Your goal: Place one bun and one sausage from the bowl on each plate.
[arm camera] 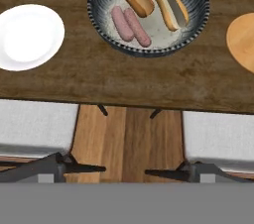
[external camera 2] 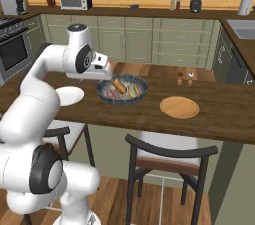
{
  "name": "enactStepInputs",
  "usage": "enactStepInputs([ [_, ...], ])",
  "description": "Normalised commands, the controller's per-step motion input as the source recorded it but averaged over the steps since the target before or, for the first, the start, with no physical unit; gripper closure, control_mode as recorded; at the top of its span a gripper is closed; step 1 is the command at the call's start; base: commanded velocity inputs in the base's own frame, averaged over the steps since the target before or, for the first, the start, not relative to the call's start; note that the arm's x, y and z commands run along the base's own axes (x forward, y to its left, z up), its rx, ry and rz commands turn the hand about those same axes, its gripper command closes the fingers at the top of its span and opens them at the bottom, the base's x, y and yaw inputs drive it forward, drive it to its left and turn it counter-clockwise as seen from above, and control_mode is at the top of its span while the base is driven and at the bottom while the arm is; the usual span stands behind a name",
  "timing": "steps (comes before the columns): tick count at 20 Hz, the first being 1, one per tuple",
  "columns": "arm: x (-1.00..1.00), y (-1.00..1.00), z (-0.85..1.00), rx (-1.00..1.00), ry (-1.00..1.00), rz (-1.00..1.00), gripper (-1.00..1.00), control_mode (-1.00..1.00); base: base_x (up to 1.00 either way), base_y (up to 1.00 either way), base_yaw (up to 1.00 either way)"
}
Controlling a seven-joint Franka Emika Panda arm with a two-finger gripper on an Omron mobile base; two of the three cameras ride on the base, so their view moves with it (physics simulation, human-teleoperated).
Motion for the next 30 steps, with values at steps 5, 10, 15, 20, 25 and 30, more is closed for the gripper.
enactStepInputs([
  [5, 0.87, 0.00, -0.29, 0.00, 0.01, 0.00, -1.00, -1.00, 0.00, 0.00, 0.00],
  [10, 0.73, -0.02, -0.13, 0.00, 0.00, 0.00, -1.00, -1.00, 0.00, 0.00, 0.00],
  [15, 0.64, -0.02, -0.24, -0.01, 0.02, 0.00, -1.00, -1.00, 0.00, 0.00, 0.00],
  [20, 0.86, -0.18, -0.72, 0.00, 0.04, 0.00, -1.00, -1.00, 0.00, 0.00, 0.00],
  [25, 0.72, 0.00, -0.69, 0.00, 0.00, 0.00, -1.00, -1.00, 0.00, 0.00, 0.00],
  [30, 0.36, 0.00, -0.92, -0.04, 0.15, -0.01, -1.00, -1.00, 0.00, 0.00, 0.00],
])
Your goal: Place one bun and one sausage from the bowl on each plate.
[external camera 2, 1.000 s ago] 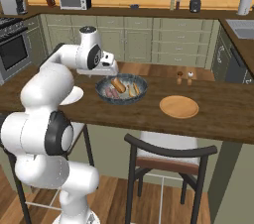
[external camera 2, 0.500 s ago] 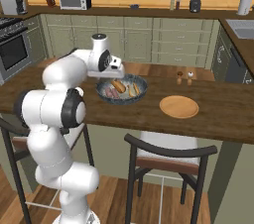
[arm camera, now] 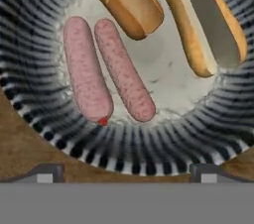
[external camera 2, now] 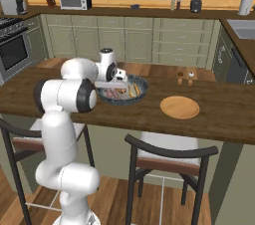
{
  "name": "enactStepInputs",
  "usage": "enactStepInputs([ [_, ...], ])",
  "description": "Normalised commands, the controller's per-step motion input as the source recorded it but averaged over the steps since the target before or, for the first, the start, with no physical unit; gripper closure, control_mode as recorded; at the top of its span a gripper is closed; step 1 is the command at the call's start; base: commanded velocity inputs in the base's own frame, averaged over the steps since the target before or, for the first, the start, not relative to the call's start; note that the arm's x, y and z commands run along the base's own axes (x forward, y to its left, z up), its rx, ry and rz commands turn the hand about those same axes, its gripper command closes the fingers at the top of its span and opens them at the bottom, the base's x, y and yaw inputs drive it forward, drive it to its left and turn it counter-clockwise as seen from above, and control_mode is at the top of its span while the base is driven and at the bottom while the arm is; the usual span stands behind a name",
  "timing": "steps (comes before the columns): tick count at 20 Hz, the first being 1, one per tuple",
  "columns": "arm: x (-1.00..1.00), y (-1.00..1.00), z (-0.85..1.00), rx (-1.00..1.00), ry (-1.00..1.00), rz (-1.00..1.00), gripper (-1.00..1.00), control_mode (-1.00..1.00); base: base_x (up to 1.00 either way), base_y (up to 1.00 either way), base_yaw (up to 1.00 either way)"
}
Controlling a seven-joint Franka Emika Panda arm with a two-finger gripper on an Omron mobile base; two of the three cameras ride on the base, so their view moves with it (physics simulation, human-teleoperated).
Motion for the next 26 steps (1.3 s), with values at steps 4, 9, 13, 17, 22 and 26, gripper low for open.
enactStepInputs([
  [4, 0.09, -0.08, -0.90, 0.00, 0.24, -0.02, -1.00, -1.00, 0.00, 0.00, 0.00],
  [9, 0.43, -0.37, -0.05, 0.07, 0.05, 0.00, -1.00, -1.00, 0.00, 0.00, 0.00],
  [13, 0.49, -0.12, -0.21, 0.02, 0.04, 0.00, -1.00, -1.00, 0.00, 0.00, 0.00],
  [17, 0.27, 0.03, -0.58, 0.00, 0.04, 0.00, -1.00, -1.00, 0.00, 0.00, 0.00],
  [22, -0.70, 0.00, -0.28, 0.00, 0.10, 0.00, -1.00, -1.00, 0.00, 0.00, 0.00],
  [26, 0.03, 0.16, 0.02, 0.00, 0.01, 0.00, -1.00, -1.00, 0.00, 0.00, 0.00],
])
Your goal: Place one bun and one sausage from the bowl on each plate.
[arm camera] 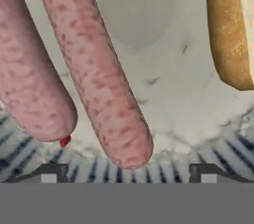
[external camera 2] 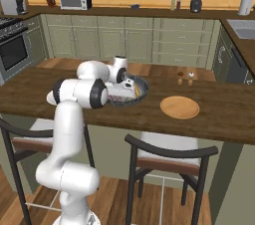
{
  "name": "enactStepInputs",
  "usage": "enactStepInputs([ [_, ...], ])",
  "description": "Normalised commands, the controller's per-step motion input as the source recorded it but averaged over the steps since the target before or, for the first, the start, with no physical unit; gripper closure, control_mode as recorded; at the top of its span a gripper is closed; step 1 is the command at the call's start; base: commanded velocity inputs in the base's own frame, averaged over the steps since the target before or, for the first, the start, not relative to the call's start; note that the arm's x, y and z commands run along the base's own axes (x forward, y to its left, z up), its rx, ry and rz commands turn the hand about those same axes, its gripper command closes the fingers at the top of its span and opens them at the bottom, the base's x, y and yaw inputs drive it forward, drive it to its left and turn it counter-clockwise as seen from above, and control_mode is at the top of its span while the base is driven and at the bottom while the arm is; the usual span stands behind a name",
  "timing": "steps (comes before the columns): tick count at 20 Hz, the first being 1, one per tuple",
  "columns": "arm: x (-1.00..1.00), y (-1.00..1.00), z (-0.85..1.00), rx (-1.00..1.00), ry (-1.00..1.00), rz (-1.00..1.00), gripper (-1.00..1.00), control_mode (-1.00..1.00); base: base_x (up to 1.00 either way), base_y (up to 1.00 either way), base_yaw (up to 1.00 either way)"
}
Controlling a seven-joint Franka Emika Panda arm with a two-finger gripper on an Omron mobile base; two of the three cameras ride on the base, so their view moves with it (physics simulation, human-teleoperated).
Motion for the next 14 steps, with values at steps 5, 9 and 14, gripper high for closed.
enactStepInputs([
  [5, 0.54, 0.10, -0.04, 0.00, 0.00, 0.00, -1.00, -1.00, 0.00, 0.00, 0.00],
  [9, 0.60, -0.01, -0.24, 0.00, -0.04, 0.04, -1.00, -1.00, 0.00, 0.00, 0.00],
  [14, 0.17, 0.01, -0.74, -0.10, 0.03, 0.15, 1.00, -1.00, 0.00, 0.00, 0.00],
])
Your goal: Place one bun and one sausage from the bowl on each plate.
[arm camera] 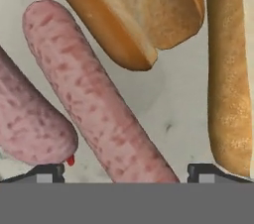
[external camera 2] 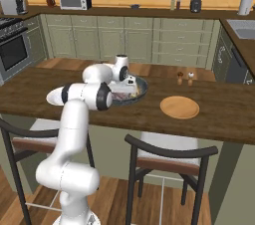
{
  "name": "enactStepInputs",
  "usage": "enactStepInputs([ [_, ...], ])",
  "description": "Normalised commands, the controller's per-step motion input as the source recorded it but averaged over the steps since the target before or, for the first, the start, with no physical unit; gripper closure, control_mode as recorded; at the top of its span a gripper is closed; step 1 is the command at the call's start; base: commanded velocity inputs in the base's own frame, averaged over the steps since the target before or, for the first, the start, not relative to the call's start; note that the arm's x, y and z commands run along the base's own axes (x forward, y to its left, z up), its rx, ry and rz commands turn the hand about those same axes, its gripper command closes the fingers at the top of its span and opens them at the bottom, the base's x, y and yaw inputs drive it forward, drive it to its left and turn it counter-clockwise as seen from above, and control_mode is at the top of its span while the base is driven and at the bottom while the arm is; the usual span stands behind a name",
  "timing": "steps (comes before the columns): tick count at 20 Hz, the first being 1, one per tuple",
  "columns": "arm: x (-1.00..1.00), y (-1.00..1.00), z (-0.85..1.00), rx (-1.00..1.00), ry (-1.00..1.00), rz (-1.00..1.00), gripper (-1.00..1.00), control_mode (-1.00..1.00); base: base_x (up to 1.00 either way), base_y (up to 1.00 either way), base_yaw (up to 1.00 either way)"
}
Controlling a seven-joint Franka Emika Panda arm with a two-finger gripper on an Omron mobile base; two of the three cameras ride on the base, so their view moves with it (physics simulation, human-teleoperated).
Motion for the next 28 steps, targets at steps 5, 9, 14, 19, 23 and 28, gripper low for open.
enactStepInputs([
  [5, -0.32, 0.00, -0.87, -0.16, 0.01, 0.11, 1.00, -1.00, 0.00, 0.00, 0.00],
  [9, -0.99, 0.00, -0.33, -0.02, 0.10, 0.06, 1.00, -1.00, 0.00, 0.00, 0.00],
  [14, -0.30, 0.09, 0.83, 0.09, 0.07, 0.08, 1.00, -1.00, 0.00, 0.00, 0.00],
  [19, 0.15, 0.73, 0.96, 0.00, -0.03, 0.06, 1.00, -1.00, 0.00, 0.00, 0.00],
  [23, -0.94, 1.00, 0.57, 0.00, -0.01, 0.06, 1.00, -1.00, 0.00, 0.00, 0.00],
  [28, -1.00, 0.78, 0.04, 0.00, -0.38, 0.01, 1.00, -1.00, 0.00, 0.00, 0.00],
])
